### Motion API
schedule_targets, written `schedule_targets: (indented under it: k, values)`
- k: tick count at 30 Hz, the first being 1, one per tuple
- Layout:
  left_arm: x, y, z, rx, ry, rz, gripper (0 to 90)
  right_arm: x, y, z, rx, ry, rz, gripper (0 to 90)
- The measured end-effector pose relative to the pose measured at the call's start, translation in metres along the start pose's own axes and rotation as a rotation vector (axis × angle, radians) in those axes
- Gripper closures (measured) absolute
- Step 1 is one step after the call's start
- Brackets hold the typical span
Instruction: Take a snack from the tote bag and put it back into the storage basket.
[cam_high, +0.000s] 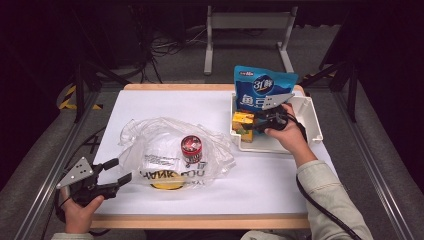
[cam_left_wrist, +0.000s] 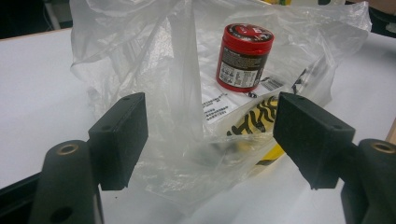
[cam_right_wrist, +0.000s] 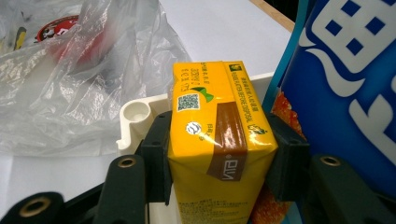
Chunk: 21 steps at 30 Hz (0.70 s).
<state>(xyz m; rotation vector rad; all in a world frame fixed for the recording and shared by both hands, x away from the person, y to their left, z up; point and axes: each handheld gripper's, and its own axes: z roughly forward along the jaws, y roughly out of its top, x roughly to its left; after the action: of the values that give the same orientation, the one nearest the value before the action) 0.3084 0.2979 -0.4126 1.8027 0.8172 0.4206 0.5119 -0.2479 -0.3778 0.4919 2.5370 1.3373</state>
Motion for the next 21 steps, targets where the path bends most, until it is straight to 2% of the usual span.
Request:
schedule_targets:
  k: [7, 13, 21]
  values:
    - [0.0003, 0.0003, -0.0001, 0.001, -0.001, 0.009, 27.1, -0.0013, -0.0012, -0.0011, 0.009, 0.004, -0.010, 50.8]
    - [0.0003, 0.0003, -0.0001, 0.003, 0.001, 0.009, 27.0, 0.0003, -0.0018, -0.0012, 0.017, -0.016, -0.023, 50.2]
    - [0.0009, 0.0005, 0.0016, -0.001, -0.003, 0.005, 26.5, 0.0038, -0.0014, -0.0042, 0.004, -0.040, -0.010, 46.3]
